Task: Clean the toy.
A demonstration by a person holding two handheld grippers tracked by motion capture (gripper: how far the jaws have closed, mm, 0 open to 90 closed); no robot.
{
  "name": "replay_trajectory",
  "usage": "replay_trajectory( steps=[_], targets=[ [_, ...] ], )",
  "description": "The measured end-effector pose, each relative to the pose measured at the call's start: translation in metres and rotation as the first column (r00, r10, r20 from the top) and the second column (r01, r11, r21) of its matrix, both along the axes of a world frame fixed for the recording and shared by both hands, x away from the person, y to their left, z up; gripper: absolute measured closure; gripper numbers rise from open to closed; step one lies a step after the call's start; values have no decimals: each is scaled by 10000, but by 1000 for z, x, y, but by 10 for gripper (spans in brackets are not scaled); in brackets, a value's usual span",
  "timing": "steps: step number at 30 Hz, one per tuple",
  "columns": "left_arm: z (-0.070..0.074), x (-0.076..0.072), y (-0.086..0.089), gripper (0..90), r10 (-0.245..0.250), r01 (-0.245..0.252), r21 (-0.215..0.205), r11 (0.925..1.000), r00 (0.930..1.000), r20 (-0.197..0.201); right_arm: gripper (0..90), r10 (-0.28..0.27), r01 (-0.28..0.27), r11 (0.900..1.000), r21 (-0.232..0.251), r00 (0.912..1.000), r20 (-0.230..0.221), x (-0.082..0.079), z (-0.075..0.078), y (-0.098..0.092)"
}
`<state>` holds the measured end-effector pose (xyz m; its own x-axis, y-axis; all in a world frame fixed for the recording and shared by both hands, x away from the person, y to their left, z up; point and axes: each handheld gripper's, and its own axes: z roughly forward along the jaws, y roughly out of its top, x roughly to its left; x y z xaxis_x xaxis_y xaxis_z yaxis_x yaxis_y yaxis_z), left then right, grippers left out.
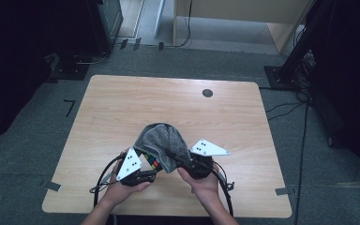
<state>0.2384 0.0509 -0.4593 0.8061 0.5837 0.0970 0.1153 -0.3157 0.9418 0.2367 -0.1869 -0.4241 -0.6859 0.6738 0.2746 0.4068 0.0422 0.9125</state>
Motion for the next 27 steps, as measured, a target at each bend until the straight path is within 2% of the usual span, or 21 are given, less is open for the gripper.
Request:
replay_trajectory(
  steps=[2,3,5,7,9,11,14,16,17,18,19,20,21,23,25,27],
  targets=[
    [-1,2,2,339,63,-64,-70,10000,9999,-148,760,-570,573,9944,-888,9984,67,5,-4,-3],
    [-2,3,3,339,72,-75,-163,9998,9997,-216,759,-708,704,9923,-1018,9975,-6,7,-6,-6],
    [-2,3,2,339,149,-150,-51,9999,9998,-124,759,-960,927,9915,-911,9948,-329,11,-7,-12],
    [-3,3,0,339,198,-197,210,9996,9998,-35,759,-1046,1029,9923,-692,9943,-210,10,-3,-16],
    [-5,3,-2,339,199,-196,367,9991,9998,-76,758,-918,918,9951,-366,9958,23,6,4,-16],
    [-6,2,-4,339,192,-187,387,9991,9997,-119,758,-568,568,9984,-9,9982,170,1,9,-12],
    [-6,0,-7,339,99,-96,423,9991,9999,-68,755,193,-192,9990,402,9998,-14,-5,11,-2],
    [-5,-2,-7,339,8,-11,455,9990,10000,69,754,516,-507,9977,452,9985,-184,-5,8,4],
    [-3,-3,-7,339,-39,32,387,9992,9998,181,754,459,-450,9985,322,9986,-260,-4,5,6],
    [-3,-4,-8,339,-1,-13,501,9987,9996,269,752,361,-354,9992,206,9988,-339,-2,1,6],
    [-2,-4,-7,339,-11,-5,551,9985,9996,289,752,273,-258,9990,355,9987,-424,0,-2,3],
    [-3,-4,-6,339,-44,31,493,9988,9997,260,753,57,-45,9997,231,9986,-532,3,-4,0],
    [-3,-4,-6,339,-69,59,410,9991,9997,237,753,-356,345,9991,-233,9982,-482,6,-6,-3],
    [-3,-3,-5,339,-101,95,287,9995,9998,188,754,-807,776,9950,-629,9956,-486,9,-8,-8],
    [-3,-2,-5,339,-73,66,334,9994,9998,206,754,-1132,1093,9923,-590,9913,-670,12,-9,-14],
    [-4,-2,-6,339,-13,3,511,9987,9998,197,753,-1162,1143,9928,-345,9916,-572,11,-6,-17]
  ],
)
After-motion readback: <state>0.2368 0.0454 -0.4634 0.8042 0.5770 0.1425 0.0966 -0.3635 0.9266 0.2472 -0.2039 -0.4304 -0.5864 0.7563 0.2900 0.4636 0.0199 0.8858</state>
